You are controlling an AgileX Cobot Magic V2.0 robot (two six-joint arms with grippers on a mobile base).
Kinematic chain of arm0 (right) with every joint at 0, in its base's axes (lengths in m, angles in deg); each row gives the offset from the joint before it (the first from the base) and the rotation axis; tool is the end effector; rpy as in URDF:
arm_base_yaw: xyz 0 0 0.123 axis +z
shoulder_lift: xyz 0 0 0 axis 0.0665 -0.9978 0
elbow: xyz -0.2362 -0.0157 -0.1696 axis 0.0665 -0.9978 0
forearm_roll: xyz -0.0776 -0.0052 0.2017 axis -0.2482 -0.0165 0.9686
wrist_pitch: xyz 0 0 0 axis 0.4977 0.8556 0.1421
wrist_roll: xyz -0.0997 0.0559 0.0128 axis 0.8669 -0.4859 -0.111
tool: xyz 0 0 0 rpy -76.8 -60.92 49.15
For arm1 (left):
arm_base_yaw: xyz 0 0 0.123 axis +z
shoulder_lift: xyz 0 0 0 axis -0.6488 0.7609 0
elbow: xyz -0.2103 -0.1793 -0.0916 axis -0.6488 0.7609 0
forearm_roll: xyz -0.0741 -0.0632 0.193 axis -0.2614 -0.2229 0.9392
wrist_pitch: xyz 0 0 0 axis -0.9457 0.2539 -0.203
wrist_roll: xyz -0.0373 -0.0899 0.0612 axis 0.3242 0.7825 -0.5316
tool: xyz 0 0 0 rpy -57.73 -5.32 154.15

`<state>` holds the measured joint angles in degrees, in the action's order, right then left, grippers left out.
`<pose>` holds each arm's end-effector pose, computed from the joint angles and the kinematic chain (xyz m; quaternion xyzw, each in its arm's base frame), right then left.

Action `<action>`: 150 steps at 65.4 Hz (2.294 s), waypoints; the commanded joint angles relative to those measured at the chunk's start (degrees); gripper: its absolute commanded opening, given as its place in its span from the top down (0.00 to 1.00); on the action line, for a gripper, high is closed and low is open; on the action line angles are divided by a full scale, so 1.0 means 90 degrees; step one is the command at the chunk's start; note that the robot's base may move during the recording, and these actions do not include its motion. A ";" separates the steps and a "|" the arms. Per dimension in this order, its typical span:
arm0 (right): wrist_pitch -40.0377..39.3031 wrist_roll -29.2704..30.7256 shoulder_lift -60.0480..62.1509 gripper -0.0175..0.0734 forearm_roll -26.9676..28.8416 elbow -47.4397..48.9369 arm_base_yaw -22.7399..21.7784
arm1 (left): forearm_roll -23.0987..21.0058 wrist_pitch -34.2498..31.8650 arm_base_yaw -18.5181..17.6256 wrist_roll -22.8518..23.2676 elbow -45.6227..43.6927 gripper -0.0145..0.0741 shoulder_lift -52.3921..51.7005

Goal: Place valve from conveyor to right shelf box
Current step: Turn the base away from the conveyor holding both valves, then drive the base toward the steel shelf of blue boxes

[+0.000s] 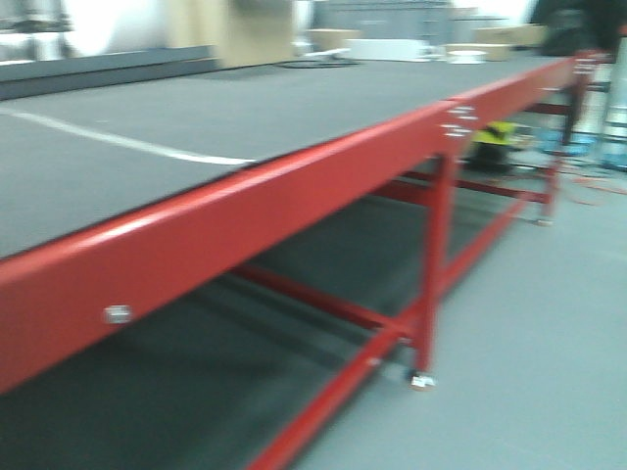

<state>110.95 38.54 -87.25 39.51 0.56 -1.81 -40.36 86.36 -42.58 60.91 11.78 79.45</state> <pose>0.1227 0.0103 0.3985 -0.0165 0.8262 0.0395 0.5618 0.1566 -0.0117 0.4194 0.0742 0.8481 -0.0041 0.5247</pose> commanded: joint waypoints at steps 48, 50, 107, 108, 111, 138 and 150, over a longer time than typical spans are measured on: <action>-0.0473 0.0012 0.0079 0.98 -0.0027 0.0104 -0.0017 | -0.0067 -0.0339 -0.0028 0.0043 -0.0089 0.96 -0.0064; -0.0473 0.0012 0.0079 0.98 -0.0027 0.0104 -0.0017 | -0.0067 -0.0339 -0.0028 0.0043 -0.0089 0.96 -0.0064; -0.0473 0.0012 0.0079 0.98 -0.0027 0.0104 -0.0017 | -0.0067 -0.0339 -0.0028 0.0043 -0.0089 0.96 -0.0064; -0.0473 0.0012 0.0079 0.98 -0.0027 0.0104 -0.0017 | -0.0067 -0.0339 -0.0028 0.0043 -0.0089 0.96 -0.0064; -0.0473 0.0012 0.0079 0.98 -0.0027 0.0104 -0.0017 | -0.0067 -0.0339 -0.0028 0.0043 -0.0089 0.96 -0.0064; -0.0473 0.0012 0.0079 0.98 -0.0027 0.0104 -0.0017 | -0.0067 -0.0339 -0.0028 0.0043 -0.0089 0.96 -0.0064; -0.0473 0.0012 0.0079 0.98 -0.0027 0.0104 -0.0017 | -0.0067 -0.0339 -0.0028 0.0043 -0.0089 0.96 -0.0064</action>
<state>110.95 38.54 -87.14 39.51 0.56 -1.81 -40.46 86.36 -42.58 60.91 11.78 79.44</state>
